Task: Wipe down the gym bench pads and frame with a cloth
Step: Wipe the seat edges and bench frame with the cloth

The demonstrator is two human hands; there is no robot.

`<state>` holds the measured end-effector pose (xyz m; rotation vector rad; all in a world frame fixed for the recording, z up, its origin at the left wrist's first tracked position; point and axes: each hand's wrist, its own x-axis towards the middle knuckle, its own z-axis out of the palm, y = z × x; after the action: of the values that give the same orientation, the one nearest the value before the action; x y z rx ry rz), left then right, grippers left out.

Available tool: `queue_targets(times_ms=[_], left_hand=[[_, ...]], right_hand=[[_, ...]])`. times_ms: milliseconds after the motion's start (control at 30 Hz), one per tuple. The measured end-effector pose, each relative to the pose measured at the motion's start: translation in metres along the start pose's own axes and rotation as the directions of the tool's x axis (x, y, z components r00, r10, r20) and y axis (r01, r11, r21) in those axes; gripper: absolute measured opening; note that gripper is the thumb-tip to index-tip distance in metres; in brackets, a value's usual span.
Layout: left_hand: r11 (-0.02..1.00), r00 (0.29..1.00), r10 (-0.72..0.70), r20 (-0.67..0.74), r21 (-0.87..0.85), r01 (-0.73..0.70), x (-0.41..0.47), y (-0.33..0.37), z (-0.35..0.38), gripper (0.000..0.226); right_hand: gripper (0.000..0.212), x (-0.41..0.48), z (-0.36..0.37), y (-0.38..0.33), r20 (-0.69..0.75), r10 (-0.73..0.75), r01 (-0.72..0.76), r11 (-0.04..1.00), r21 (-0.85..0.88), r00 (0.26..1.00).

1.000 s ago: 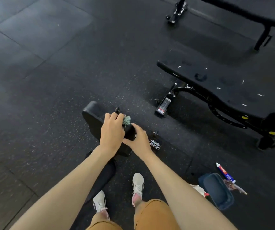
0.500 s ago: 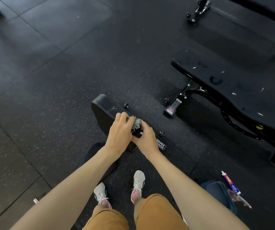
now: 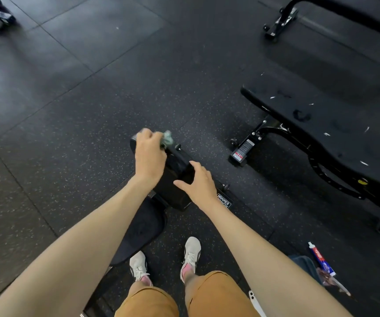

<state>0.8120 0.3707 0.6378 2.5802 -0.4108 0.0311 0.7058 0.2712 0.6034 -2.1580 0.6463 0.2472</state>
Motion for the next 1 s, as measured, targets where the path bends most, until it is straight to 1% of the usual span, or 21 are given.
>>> queue_targets(times_ms=[33,67,100,200,300,400,467,533,600,667,700,733,767,800,833,867,933,1000], left_hand=[[0.993,0.992,0.120,0.040,0.004,-0.121,-0.012,0.002,0.002,0.035],[0.978,0.974,0.208,0.088,0.011,-0.210,-0.024,0.004,0.006,0.034],[0.966,0.958,0.252,0.136,0.017,-0.256,-0.035,0.006,0.010,0.032],[0.961,0.945,0.259,0.202,0.041,-0.272,-0.044,0.005,0.019,0.025],[0.956,0.945,0.258,0.202,0.089,-0.280,-0.032,0.000,0.018,0.026],[0.972,0.969,0.193,0.157,0.108,-0.211,-0.013,-0.005,0.015,0.030],[0.976,0.977,0.170,0.130,0.116,-0.185,-0.001,-0.008,0.014,0.034],[0.989,0.989,0.106,0.103,0.094,-0.116,0.011,-0.010,0.011,0.036],[0.998,0.997,-0.043,0.058,0.055,0.040,0.022,-0.012,0.008,0.034],[0.976,0.976,-0.218,-0.015,-0.014,0.218,0.028,-0.011,0.005,0.035],[0.968,0.968,-0.248,-0.036,-0.039,0.247,0.025,-0.010,0.004,0.035],[0.977,0.977,-0.211,-0.035,-0.045,0.210,0.018,-0.007,0.006,0.035],[0.993,0.993,-0.116,-0.011,-0.033,0.115,0.006,-0.005,0.008,0.036],[1.000,1.000,0.010,0.027,-0.020,-0.010,-0.009,-0.003,0.012,0.038],[0.992,0.990,0.128,0.066,-0.021,-0.127,-0.024,-0.002,0.015,0.041],[0.978,0.973,0.209,0.099,-0.027,-0.208,-0.034,-0.005,0.017,0.043],[0.960,0.953,0.280,0.118,-0.026,-0.279,-0.037,-0.013,0.020,0.044],[0.961,0.955,0.276,0.109,0.003,-0.278,-0.025,-0.019,0.019,0.042]], right_hand=[[0.075,0.000,0.000,-0.002,-0.011,0.004,-0.004,1.000,-0.008,1.000],[0.073,0.000,0.001,-0.003,-0.026,0.007,-0.007,1.000,-0.010,1.000],[0.068,0.000,0.002,-0.004,-0.042,0.009,-0.009,1.000,-0.009,0.999],[0.056,0.001,0.004,-0.007,-0.075,0.015,-0.016,1.000,-0.005,0.997],[0.055,0.003,0.003,-0.008,-0.105,0.012,-0.014,1.000,-0.016,0.994],[0.055,0.005,-0.001,-0.010,-0.097,0.011,-0.017,0.998,-0.063,0.995],[0.059,0.007,-0.004,-0.011,-0.079,0.007,-0.015,0.994,-0.110,0.997],[0.063,0.007,-0.007,-0.013,-0.053,0.011,-0.018,0.992,-0.128,0.999],[0.064,0.006,-0.010,-0.016,-0.033,0.028,-0.033,0.990,-0.137,0.999],[0.064,0.006,-0.012,-0.019,-0.016,0.056,-0.058,0.988,-0.143,0.998],[0.064,0.007,-0.012,-0.020,-0.009,0.067,-0.067,0.987,-0.149,0.998],[0.063,0.007,-0.013,-0.021,-0.004,0.072,-0.071,0.985,-0.156,0.997],[0.062,0.008,-0.013,-0.022,-0.004,0.072,-0.072,0.985,-0.160,0.997],[0.060,0.008,-0.013,-0.022,-0.009,0.068,-0.069,0.985,-0.161,0.998],[0.057,0.008,-0.013,-0.022,-0.015,0.062,-0.064,0.985,-0.161,0.998],[0.056,0.008,-0.013,-0.022,-0.021,0.057,-0.060,0.985,-0.163,0.998],[0.056,0.008,-0.012,-0.022,-0.028,0.056,-0.060,0.983,-0.172,0.998],[0.058,0.008,-0.012,-0.024,-0.018,0.063,-0.065,0.982,-0.179,0.998]])
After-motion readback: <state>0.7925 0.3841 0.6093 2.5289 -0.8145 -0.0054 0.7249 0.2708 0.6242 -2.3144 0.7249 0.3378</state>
